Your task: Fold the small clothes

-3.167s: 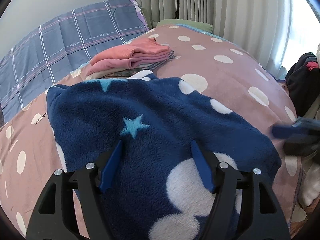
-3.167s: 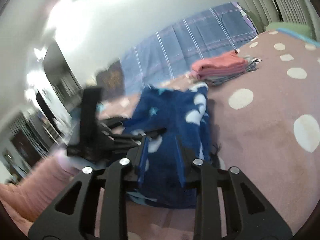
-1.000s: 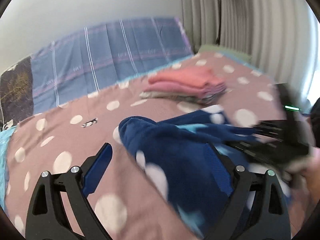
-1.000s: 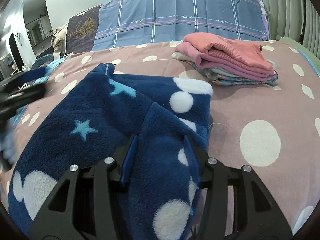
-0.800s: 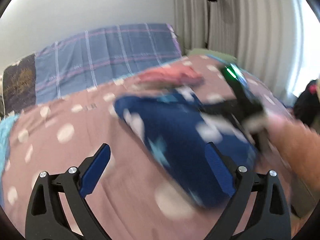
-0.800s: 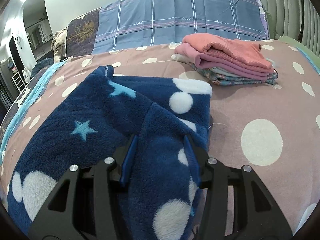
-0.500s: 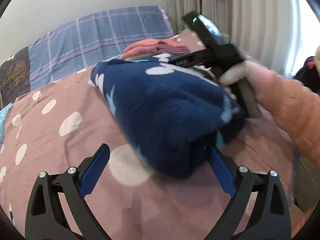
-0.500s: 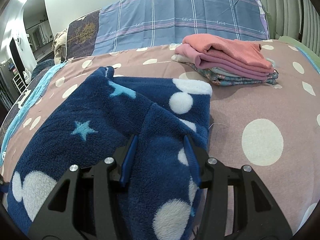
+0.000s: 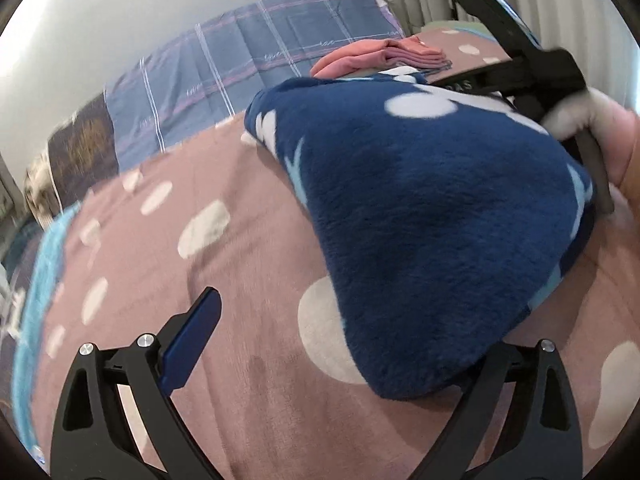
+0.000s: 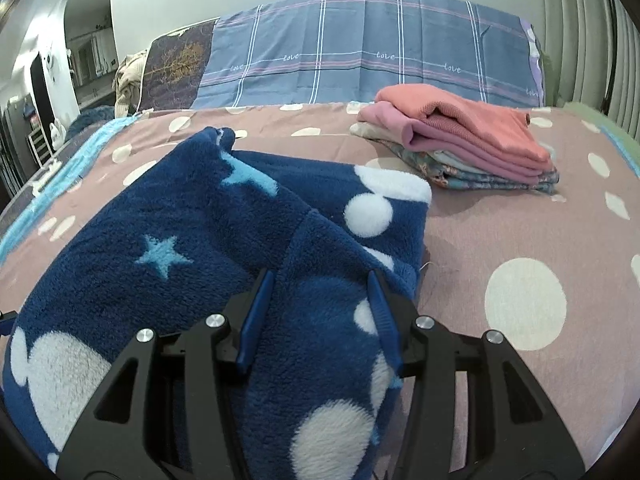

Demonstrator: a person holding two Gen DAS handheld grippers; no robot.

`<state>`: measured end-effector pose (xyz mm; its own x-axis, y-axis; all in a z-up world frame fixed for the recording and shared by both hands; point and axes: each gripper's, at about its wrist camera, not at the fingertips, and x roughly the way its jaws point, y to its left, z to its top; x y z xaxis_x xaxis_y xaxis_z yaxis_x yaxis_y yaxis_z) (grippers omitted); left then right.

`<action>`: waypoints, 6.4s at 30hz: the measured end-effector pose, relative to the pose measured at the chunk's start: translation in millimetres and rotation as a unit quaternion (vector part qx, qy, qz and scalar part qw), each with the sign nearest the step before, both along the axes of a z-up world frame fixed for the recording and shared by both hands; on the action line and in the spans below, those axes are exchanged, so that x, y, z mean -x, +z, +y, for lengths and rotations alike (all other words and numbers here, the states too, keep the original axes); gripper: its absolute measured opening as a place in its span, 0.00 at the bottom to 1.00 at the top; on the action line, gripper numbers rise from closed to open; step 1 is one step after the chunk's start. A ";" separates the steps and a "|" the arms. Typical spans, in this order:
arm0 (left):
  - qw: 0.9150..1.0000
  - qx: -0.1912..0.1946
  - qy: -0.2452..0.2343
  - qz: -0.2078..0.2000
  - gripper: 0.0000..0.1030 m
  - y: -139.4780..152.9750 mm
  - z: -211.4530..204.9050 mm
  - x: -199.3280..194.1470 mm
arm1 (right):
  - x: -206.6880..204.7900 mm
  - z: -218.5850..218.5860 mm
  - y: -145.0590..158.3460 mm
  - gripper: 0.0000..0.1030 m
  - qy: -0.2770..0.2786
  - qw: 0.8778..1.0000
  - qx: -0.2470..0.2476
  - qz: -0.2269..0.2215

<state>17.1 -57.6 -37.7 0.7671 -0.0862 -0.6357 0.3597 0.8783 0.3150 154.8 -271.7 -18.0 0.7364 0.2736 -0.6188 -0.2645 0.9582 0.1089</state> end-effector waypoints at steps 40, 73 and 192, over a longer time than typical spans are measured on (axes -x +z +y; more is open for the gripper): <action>0.965 0.209 -0.115 0.107 0.96 2.4 -4.6 -97.3 | 156.1 14.8 -2.6 0.61 0.026 0.999 -0.023 0.034; 0.976 0.152 -0.145 0.058 0.64 51.2 -9.6 -43.4 | 160.9 4.0 3.8 0.49 -0.021 0.991 -0.119 0.060; 0.946 0.321 0.016 -0.030 0.54 190.7 133.2 -289.2 | -45.0 11.8 103.9 0.55 0.012 0.966 -0.256 0.037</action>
<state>306.3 75.6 153.0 0.8094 -0.4161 -0.4145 0.3279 0.9057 -0.2688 199.8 -259.9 85.9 0.6847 0.5739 -0.4491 -0.2595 0.7679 0.5856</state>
